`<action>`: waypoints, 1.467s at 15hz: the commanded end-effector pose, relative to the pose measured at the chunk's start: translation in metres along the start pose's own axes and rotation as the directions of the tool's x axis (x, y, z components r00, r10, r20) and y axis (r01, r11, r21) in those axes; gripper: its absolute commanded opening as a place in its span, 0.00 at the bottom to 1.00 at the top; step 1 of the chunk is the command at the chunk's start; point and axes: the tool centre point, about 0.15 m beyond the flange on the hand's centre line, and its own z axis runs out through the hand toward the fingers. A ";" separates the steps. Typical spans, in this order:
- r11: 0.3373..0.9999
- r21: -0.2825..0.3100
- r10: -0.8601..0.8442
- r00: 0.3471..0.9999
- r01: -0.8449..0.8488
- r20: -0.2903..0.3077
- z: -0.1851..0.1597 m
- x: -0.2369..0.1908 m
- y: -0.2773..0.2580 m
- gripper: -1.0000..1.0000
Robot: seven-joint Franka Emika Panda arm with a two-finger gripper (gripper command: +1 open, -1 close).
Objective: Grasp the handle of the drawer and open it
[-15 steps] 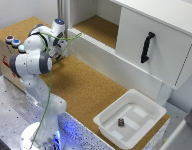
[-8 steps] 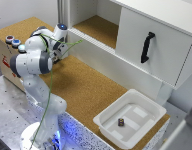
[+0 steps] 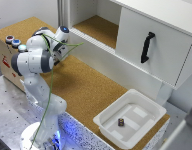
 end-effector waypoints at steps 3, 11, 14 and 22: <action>0.996 0.086 -0.023 0.999 0.021 0.025 0.016 -0.001 0.006 1.00; 0.996 0.083 -0.049 0.998 0.046 0.037 0.020 -0.004 0.002 0.00; 0.995 0.082 -0.054 0.998 0.051 0.040 0.022 -0.004 0.002 0.00; 0.997 0.066 -0.038 0.999 0.035 0.038 0.019 -0.007 0.014 0.00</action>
